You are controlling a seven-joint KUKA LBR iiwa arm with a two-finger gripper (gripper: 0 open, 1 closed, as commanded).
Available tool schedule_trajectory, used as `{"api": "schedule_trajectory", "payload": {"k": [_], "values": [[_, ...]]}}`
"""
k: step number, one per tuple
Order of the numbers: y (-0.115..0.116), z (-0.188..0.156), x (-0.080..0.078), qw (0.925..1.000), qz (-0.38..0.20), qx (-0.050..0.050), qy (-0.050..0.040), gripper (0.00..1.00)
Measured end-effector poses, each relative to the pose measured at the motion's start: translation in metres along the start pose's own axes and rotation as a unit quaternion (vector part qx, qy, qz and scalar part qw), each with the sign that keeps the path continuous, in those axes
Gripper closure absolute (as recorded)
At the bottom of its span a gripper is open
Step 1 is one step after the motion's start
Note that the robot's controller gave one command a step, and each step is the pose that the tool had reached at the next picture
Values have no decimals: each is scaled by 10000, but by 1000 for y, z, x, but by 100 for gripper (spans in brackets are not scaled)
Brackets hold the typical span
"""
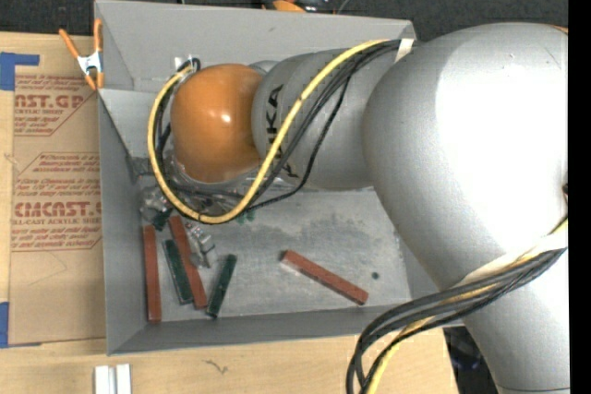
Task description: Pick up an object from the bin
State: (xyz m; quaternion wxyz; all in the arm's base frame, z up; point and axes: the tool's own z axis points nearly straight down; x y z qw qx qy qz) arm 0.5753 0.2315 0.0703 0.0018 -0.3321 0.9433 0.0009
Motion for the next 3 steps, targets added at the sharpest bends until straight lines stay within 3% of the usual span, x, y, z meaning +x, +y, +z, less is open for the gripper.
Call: {"api": "schedule_trajectory", "payload": {"k": [1, 2, 3], "values": [[0, -2, -2, 10000, 13, -7, -28, 100], [-1, -1, 0, 10000, 15, -3, -11, 0], [15, 0, 18, 9733, -2296, -2, -3, 0]]}}
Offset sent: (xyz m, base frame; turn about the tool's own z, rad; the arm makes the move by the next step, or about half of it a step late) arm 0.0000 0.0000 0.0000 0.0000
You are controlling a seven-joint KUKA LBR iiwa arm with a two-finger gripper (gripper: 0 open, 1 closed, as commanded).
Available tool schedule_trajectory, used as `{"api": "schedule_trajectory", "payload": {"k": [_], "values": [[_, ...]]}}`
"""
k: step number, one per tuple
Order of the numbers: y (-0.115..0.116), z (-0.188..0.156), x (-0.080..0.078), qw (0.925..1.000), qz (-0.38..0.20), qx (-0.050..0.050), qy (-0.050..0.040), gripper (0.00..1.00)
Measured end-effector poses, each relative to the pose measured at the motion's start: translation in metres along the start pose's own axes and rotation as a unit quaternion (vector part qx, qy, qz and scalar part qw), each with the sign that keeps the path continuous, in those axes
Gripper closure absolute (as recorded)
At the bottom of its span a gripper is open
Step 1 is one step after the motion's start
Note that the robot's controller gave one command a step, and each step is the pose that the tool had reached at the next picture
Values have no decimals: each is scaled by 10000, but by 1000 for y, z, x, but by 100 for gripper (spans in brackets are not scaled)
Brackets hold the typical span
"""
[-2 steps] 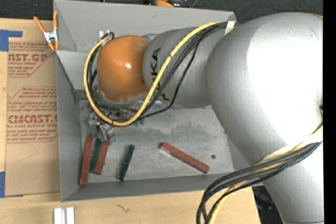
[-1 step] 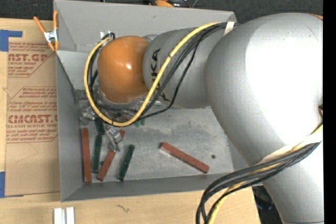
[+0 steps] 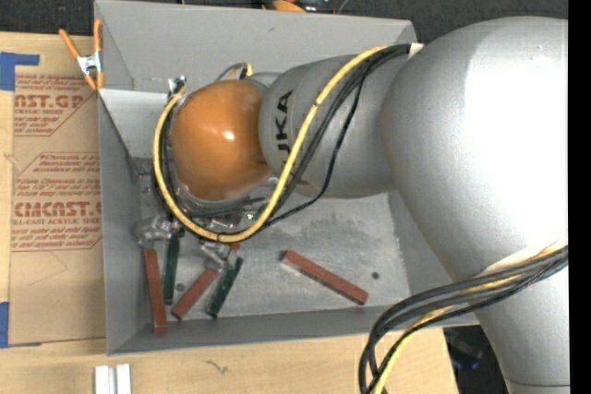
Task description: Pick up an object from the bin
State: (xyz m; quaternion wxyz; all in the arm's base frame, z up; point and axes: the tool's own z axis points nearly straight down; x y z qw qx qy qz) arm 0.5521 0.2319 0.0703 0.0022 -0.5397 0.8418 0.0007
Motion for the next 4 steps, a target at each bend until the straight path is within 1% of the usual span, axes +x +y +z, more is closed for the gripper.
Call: {"api": "schedule_trajectory", "payload": {"k": [1, 2, 3, 4], "values": [[-1, -1, -1, 10000, 14, 4, -16, 100], [0, 0, 0, 10000, 12, -6, -4, 0], [3, 0, 36, 9994, -352, -11, 9, 0], [-15, -108, -11, 9945, -1043, 27, -29, 0]]}}
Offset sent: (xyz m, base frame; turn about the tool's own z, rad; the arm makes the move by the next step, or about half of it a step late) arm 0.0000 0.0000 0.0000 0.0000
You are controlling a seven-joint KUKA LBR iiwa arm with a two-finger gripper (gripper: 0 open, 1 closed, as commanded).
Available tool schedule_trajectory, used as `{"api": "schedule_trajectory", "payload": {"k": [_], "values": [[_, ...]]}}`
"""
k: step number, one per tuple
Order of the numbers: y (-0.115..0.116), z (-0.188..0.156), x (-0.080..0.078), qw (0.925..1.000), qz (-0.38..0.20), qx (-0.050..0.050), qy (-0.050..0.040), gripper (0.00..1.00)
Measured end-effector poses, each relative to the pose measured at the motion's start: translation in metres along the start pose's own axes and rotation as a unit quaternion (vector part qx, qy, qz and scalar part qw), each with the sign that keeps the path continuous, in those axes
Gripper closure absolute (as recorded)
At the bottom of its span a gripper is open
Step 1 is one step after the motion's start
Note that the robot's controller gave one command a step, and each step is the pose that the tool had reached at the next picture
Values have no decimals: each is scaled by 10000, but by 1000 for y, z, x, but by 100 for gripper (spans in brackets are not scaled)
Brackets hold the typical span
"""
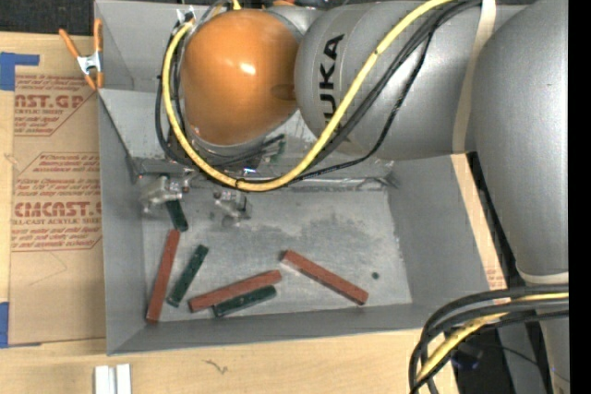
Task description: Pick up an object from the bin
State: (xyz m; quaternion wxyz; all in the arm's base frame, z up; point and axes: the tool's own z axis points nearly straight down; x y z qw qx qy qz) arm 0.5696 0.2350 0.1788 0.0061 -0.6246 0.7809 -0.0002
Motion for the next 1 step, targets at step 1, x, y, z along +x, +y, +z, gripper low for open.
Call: {"api": "schedule_trajectory", "payload": {"k": [1], "values": [[-3, 109, -1, 9964, -847, -67, 30, 0]]}}
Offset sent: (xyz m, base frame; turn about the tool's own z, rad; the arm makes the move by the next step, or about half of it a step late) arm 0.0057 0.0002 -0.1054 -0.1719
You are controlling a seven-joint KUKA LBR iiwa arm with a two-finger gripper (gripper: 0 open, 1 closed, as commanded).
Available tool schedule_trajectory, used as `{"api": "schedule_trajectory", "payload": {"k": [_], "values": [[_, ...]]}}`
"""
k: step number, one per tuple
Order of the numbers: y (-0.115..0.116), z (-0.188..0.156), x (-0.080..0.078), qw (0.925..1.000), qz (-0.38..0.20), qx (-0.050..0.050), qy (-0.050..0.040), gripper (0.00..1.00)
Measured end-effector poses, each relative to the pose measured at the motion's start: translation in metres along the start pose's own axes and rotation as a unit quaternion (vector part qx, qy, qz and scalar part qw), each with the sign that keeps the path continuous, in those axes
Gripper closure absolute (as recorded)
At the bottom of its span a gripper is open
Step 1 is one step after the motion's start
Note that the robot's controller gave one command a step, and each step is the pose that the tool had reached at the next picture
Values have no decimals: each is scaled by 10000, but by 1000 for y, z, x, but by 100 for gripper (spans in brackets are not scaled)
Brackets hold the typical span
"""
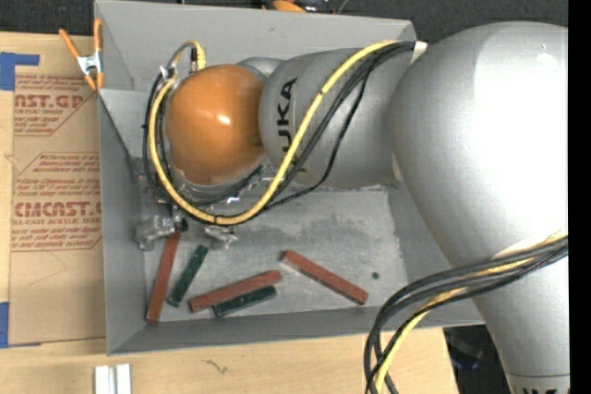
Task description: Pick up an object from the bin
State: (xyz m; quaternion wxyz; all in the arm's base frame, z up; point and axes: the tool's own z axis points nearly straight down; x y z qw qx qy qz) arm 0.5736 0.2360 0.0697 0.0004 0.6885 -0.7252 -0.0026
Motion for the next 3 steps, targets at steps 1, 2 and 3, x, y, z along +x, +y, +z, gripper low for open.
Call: {"api": "schedule_trajectory", "payload": {"k": [1, 2, 3], "values": [[-2, -4, 0, 10000, 11, 16, -4, 100], [18, -121, 0, 10000, -45, 59, -14, 100], [-24, -213, 63, 9919, -1267, 58, 7, 100]]}}
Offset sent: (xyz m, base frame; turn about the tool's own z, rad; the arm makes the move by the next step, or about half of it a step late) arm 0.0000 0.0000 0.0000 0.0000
